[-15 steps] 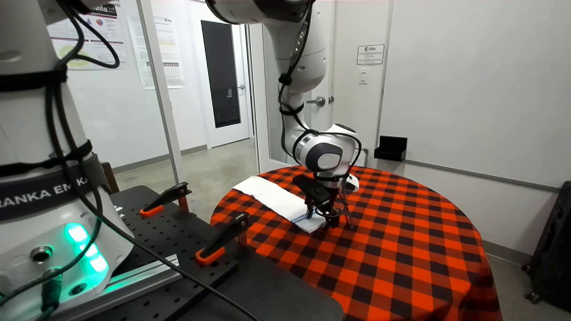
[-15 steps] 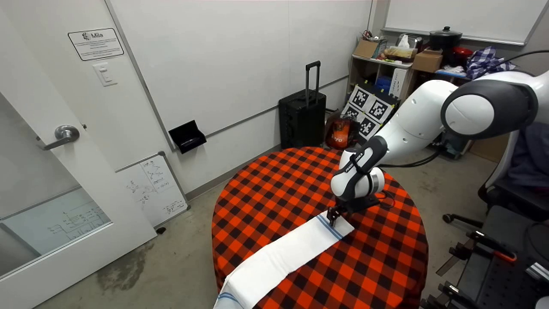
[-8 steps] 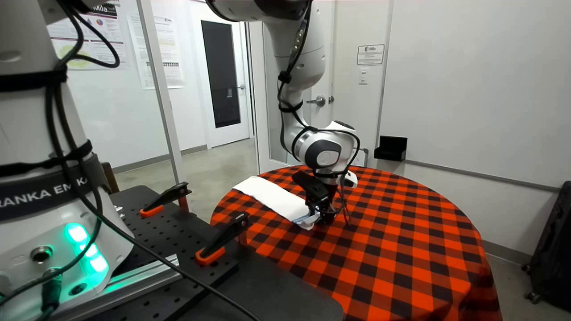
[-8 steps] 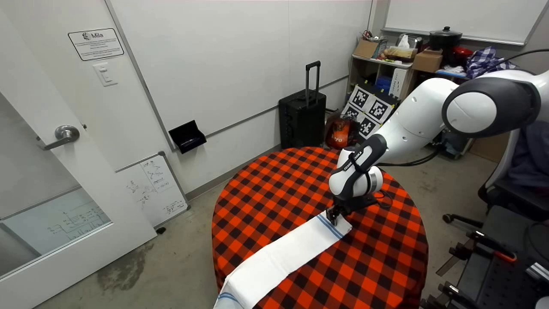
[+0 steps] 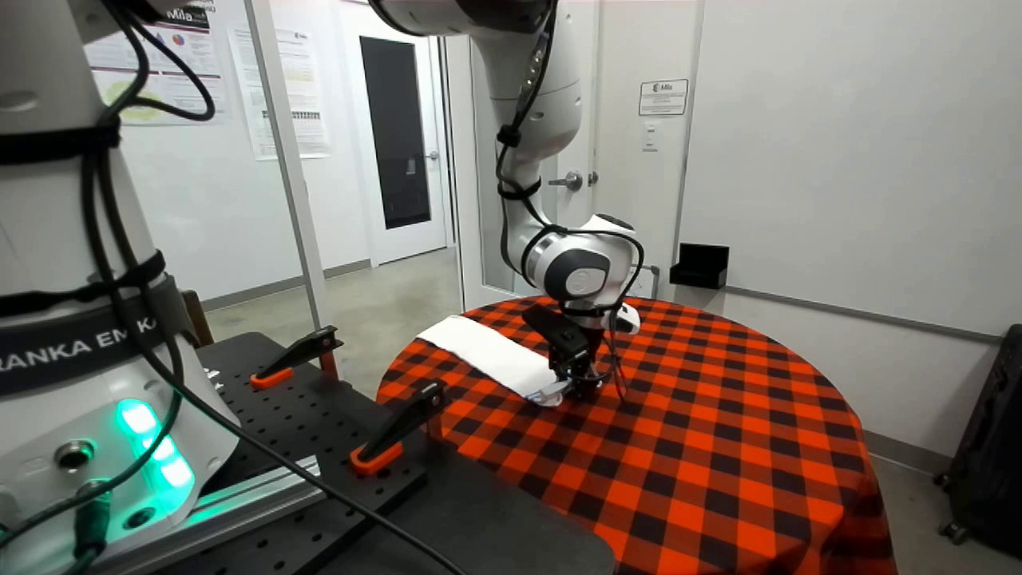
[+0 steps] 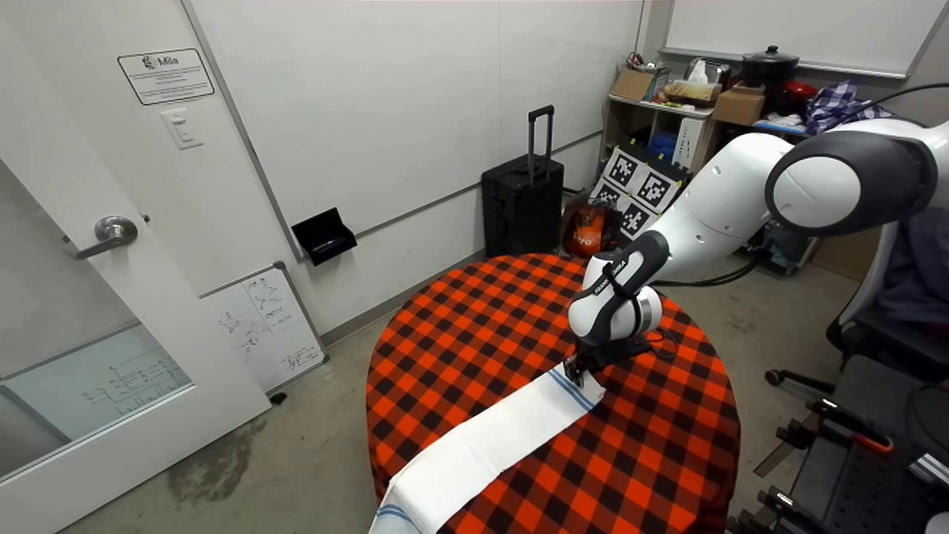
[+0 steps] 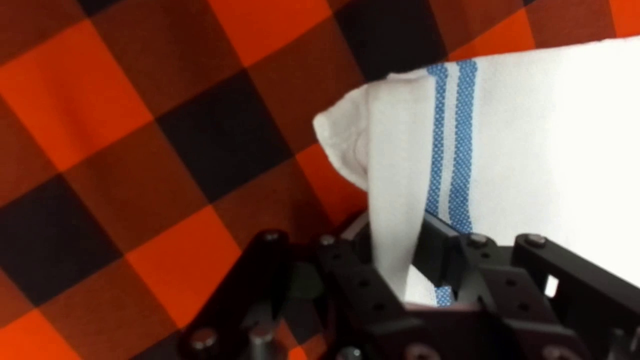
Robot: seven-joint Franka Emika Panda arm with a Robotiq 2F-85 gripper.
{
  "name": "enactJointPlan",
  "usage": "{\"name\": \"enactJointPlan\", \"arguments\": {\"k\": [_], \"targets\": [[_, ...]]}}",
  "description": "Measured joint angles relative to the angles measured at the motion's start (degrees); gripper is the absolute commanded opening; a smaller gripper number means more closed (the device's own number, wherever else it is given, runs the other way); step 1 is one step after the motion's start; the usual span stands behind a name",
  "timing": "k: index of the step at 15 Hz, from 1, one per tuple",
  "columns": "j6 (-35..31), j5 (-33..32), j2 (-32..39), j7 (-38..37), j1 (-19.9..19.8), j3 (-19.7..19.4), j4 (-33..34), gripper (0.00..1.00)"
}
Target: Fold the dishcloth four times
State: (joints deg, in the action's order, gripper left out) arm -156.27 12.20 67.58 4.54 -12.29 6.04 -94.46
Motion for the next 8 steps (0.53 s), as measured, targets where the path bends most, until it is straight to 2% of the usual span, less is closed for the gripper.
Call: {"name": "enactJointPlan", "arguments": {"k": [8], "targets": [[-5.4,0.0,-6.3,0.0,-0.2,-2.2,-5.8,0.03]]}}
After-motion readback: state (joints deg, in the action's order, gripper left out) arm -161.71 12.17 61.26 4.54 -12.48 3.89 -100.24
